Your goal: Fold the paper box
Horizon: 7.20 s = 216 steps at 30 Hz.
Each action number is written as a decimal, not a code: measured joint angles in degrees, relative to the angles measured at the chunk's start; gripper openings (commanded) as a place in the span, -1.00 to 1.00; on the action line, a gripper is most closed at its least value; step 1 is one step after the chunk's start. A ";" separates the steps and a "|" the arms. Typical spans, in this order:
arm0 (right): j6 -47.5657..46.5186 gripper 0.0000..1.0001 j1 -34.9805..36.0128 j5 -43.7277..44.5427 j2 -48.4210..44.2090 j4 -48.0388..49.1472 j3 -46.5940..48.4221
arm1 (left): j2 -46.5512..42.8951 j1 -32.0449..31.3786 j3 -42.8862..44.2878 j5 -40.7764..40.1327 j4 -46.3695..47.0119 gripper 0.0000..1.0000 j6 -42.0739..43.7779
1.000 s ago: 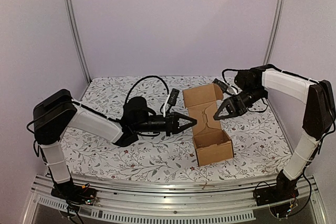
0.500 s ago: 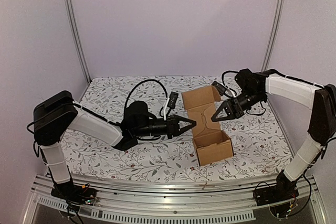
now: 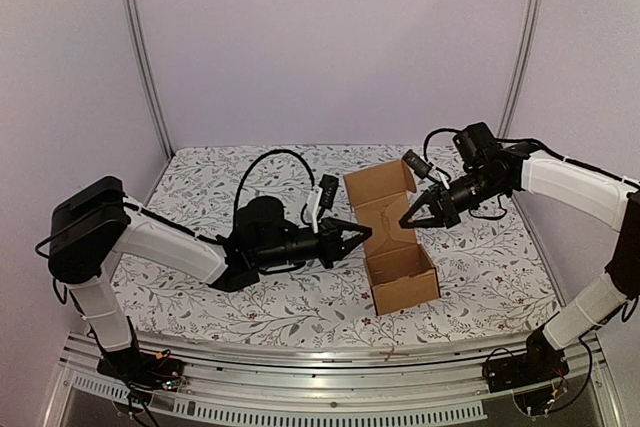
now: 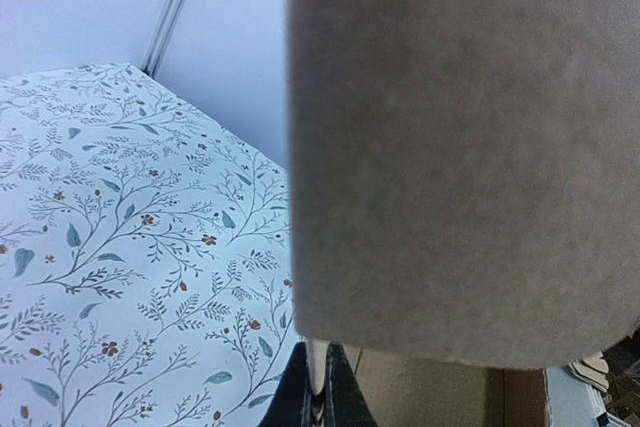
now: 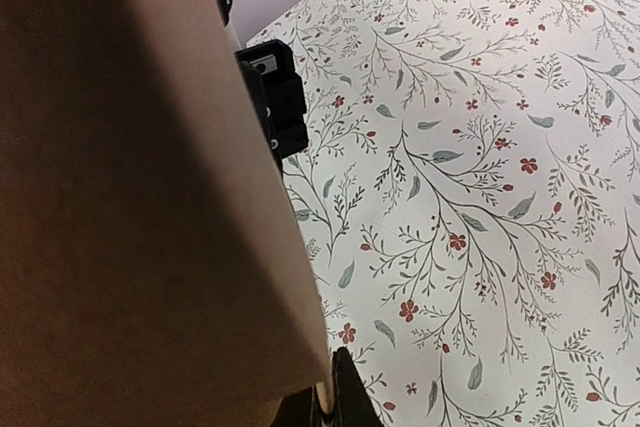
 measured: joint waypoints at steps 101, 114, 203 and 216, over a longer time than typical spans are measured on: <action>-2.73 -1.00 9.55 31.78 3.61 -9.88 9.03 | 1.29 -7.23 -4.20 -25.31 -8.83 -0.36 54.82; -4.48 -0.72 9.55 33.40 -0.02 -7.65 -0.48 | 3.17 -10.67 -4.17 -30.03 -5.70 -0.36 58.86; -7.67 -0.85 10.25 32.76 4.37 -6.78 -6.78 | 1.73 -13.29 18.58 -44.96 -37.64 -0.09 14.86; -8.72 -0.20 10.29 32.87 4.98 -10.54 -6.73 | 6.86 -13.31 12.33 -32.79 -38.16 -0.14 10.16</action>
